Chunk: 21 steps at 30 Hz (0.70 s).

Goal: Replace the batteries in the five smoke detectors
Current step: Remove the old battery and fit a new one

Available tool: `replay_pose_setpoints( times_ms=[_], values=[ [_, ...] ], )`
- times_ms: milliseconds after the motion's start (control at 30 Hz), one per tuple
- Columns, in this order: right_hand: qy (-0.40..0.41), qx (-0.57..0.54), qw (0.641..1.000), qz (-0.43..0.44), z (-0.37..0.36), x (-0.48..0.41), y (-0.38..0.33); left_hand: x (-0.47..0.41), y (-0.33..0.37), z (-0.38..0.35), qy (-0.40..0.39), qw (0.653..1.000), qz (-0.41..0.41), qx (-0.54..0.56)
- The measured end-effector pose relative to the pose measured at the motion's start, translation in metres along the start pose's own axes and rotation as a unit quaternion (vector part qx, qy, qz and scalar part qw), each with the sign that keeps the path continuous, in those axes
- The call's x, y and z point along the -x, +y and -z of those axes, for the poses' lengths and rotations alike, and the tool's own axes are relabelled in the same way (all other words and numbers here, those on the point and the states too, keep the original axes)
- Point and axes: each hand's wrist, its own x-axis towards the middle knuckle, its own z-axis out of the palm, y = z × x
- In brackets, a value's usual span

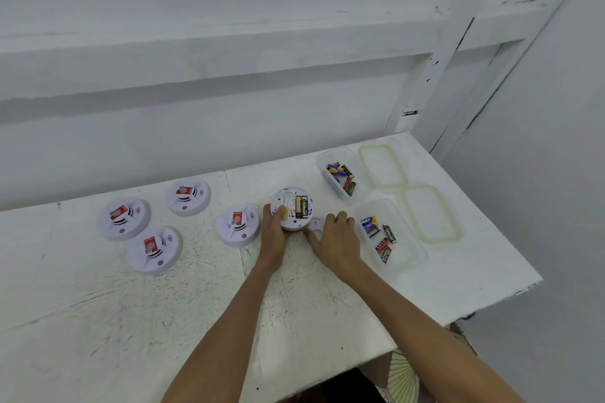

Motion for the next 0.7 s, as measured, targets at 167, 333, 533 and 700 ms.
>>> replay_pose_setpoints(
  times_ms=[167, 333, 533, 700],
  values=[
    [-0.006, -0.004, 1.0, -0.005, 0.003, 0.0, -0.003, 0.005, 0.005, -0.004, 0.005, 1.0, 0.002, 0.016],
    [-0.05, -0.025, 0.998, -0.014, 0.009, -0.001, -0.008, 0.004, 0.004, -0.003, 0.003, 1.0, 0.001, 0.022],
    [-0.086, -0.038, 0.994, -0.057, 0.016, -0.003, -0.021, 0.003, 0.002, -0.003, 0.02, 0.999, 0.002, 0.038],
    [-0.058, -0.163, 0.976, -0.132, 0.017, -0.007, -0.015, 0.002, -0.001, -0.002, 0.027, 0.998, -0.008, 0.051]
  ],
)
